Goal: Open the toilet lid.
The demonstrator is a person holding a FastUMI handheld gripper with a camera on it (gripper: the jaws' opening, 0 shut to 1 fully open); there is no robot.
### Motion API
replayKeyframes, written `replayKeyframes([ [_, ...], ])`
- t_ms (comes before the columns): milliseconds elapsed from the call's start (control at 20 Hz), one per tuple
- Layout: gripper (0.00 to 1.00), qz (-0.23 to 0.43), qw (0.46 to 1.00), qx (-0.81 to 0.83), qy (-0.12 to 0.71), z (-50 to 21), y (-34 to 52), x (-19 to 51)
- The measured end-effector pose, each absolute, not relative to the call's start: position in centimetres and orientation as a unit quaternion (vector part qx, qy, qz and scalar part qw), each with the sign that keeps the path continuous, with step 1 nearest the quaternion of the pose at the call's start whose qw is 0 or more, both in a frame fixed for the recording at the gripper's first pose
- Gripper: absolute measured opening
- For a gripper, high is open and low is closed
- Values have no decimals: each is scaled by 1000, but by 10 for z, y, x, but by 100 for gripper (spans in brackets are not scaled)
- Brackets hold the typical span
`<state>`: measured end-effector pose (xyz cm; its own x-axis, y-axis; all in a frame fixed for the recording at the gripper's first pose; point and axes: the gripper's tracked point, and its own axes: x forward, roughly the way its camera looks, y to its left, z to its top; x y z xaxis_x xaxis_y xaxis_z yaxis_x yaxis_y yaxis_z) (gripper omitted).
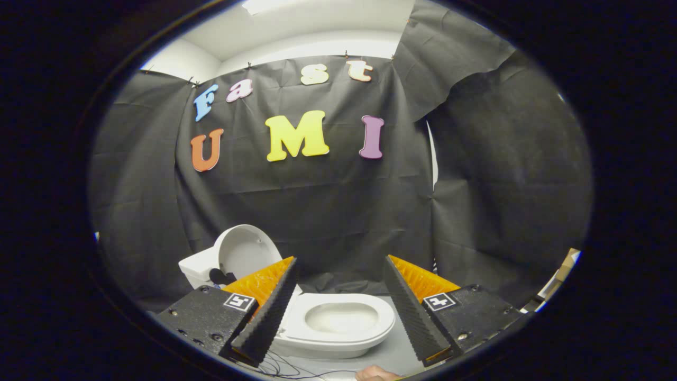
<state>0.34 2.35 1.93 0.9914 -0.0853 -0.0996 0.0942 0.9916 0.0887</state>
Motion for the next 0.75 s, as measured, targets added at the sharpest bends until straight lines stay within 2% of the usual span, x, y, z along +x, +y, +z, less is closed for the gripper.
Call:
replayKeyframes([
  [500, 100, -71, 997, 32, 31, 4, -23, -20],
  [750, 100, -56, 998, 17, 8, 9, -18, -22],
])
